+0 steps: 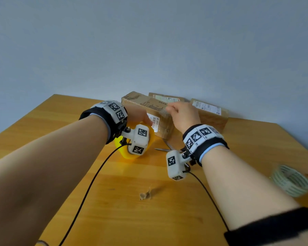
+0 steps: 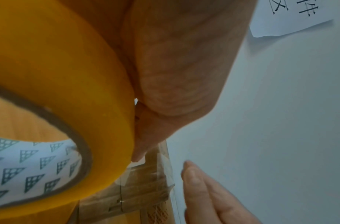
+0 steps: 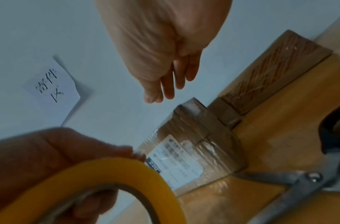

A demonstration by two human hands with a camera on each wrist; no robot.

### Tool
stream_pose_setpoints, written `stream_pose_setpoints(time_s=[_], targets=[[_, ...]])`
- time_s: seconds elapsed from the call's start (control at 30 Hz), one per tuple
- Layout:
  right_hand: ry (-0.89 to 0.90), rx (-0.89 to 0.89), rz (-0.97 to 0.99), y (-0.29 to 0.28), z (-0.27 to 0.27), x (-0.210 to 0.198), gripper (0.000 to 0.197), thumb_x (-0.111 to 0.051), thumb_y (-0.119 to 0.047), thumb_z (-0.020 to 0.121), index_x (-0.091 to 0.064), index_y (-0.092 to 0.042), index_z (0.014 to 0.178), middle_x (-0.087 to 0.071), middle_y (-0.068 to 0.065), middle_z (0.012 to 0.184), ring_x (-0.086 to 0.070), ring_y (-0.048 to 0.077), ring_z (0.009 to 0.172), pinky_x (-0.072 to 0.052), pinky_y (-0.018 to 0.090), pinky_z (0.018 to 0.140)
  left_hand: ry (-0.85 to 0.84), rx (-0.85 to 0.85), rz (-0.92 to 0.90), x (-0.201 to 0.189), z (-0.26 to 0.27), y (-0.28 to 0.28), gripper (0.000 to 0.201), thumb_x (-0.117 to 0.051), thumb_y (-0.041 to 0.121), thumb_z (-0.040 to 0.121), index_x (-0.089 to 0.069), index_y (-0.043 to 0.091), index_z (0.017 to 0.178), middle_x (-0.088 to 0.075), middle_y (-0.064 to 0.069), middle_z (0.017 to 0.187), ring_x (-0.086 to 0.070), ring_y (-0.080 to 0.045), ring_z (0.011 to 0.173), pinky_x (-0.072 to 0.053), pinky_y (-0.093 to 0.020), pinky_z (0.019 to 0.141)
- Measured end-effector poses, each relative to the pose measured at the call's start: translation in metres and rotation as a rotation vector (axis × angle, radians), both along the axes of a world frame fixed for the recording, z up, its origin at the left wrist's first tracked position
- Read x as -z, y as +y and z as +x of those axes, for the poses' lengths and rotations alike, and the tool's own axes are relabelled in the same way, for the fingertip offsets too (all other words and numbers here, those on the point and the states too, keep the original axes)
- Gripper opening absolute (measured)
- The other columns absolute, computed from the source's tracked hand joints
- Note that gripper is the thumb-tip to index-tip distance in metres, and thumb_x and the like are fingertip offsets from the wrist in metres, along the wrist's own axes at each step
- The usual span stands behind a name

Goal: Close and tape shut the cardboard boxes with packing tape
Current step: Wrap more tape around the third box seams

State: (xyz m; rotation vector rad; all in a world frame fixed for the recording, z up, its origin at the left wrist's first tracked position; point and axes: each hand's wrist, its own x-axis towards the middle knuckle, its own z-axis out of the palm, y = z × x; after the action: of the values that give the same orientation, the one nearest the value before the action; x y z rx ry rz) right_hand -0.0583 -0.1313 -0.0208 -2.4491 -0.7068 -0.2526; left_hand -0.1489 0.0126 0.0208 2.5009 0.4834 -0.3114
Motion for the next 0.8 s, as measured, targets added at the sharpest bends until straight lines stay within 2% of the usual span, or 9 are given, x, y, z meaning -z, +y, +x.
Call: stream_pose_setpoints(time_s=[0.03, 0.1, 0.2, 0.3, 0.43, 0.53, 0.67, 0.73, 0.8], targets=[[0.018, -0.016, -0.016, 0.005, 0.003, 0.005, 0.028, -0.052, -0.03, 0.106, -0.076, -0.019, 0.115, -0.074, 0.002, 0.121, -0.066, 0.023, 0.114, -0.05, 0.034, 0.098, 0.005, -0.003, -0.01, 0.001, 0.001, 0.002, 0.048, -0.056, 0.036, 0.098, -0.058, 0.0, 0.131, -0.062, -0.016, 0.128, -0.06, -0.028, 0.111, -0.046, -0.034, 0.098], [0.01, -0.025, -0.059, 0.01, 0.006, 0.016, 0.024, -0.053, -0.03, 0.105, -0.073, -0.019, 0.098, -0.074, 0.001, 0.115, -0.066, 0.025, 0.11, -0.052, 0.037, 0.094, 0.009, -0.016, -0.035, 0.004, 0.005, 0.005, 0.049, -0.057, 0.036, 0.098, -0.057, 0.001, 0.132, -0.061, -0.016, 0.13, -0.06, -0.029, 0.117, -0.046, -0.036, 0.104], [-0.138, 0.04, -0.182, 0.014, 0.006, 0.026, 0.021, -0.053, -0.031, 0.105, -0.073, -0.024, 0.105, -0.074, -0.002, 0.113, -0.067, 0.025, 0.106, -0.056, 0.036, 0.081, 0.009, -0.021, -0.06, 0.007, 0.01, 0.01, 0.048, -0.057, 0.038, 0.098, -0.057, 0.003, 0.131, -0.06, -0.015, 0.131, -0.059, -0.028, 0.118, -0.044, -0.039, 0.107], [-0.235, 0.092, -0.242, 0.018, 0.005, 0.027, 0.022, -0.051, -0.03, 0.106, -0.071, -0.025, 0.1, -0.074, -0.003, 0.103, -0.068, 0.023, 0.098, -0.046, 0.03, 0.065, 0.016, -0.005, -0.054, 0.009, 0.013, 0.012, 0.051, -0.057, 0.039, 0.098, -0.056, 0.001, 0.132, -0.059, -0.017, 0.133, -0.058, -0.029, 0.12, -0.044, -0.039, 0.108], [-0.222, 0.097, -0.238, 0.019, 0.009, 0.024, 0.024, -0.054, -0.03, 0.104, -0.066, -0.029, 0.084, -0.073, -0.004, 0.097, -0.067, 0.023, 0.09, -0.046, 0.03, 0.063, 0.022, -0.01, -0.055, 0.011, 0.014, 0.019, 0.053, -0.058, 0.038, 0.097, -0.054, 0.003, 0.137, -0.056, -0.017, 0.137, -0.055, -0.031, 0.124, -0.043, -0.039, 0.108], [-0.237, 0.032, -0.256, 0.015, 0.007, 0.027, 0.018, -0.053, -0.028, 0.105, -0.069, -0.025, 0.098, -0.073, -0.001, 0.105, -0.068, 0.024, 0.097, -0.054, 0.033, 0.073, 0.049, -0.013, -0.085, 0.019, 0.019, 0.028, 0.055, -0.062, 0.044, 0.093, -0.056, 0.01, 0.135, -0.059, -0.01, 0.134, -0.057, -0.028, 0.119, -0.042, -0.042, 0.108], [-0.244, -0.06, -0.317, 0.012, 0.0, 0.034, 0.025, -0.047, -0.014, 0.106, -0.064, -0.018, 0.125, -0.065, 0.006, 0.126, -0.064, 0.027, 0.115, -0.051, 0.035, 0.086, 0.062, -0.039, -0.163, 0.027, 0.021, 0.037, 0.051, -0.068, 0.051, 0.084, -0.063, 0.021, 0.124, -0.067, -0.003, 0.118, -0.063, -0.023, 0.106, -0.047, -0.045, 0.102], [-0.22, -0.097, -0.335, 0.007, -0.008, 0.034, 0.036, -0.048, -0.006, 0.104, -0.058, -0.018, 0.137, -0.058, 0.006, 0.141, -0.055, 0.027, 0.133, -0.05, 0.039, 0.102, 0.057, -0.019, -0.147, 0.027, 0.018, 0.038, 0.05, -0.068, 0.052, 0.083, -0.065, 0.021, 0.123, -0.067, -0.002, 0.118, -0.063, -0.023, 0.107, -0.045, -0.046, 0.104], [-0.189, -0.137, -0.314, 0.0, -0.017, 0.033, 0.048, -0.049, 0.002, 0.101, -0.055, -0.018, 0.145, -0.051, 0.005, 0.152, -0.042, 0.025, 0.146, -0.043, 0.042, 0.114, 0.054, 0.003, -0.123, 0.025, 0.011, 0.038, 0.049, -0.069, 0.053, 0.082, -0.067, 0.022, 0.12, -0.068, 0.0, 0.115, -0.063, -0.021, 0.105, -0.045, -0.045, 0.104]])
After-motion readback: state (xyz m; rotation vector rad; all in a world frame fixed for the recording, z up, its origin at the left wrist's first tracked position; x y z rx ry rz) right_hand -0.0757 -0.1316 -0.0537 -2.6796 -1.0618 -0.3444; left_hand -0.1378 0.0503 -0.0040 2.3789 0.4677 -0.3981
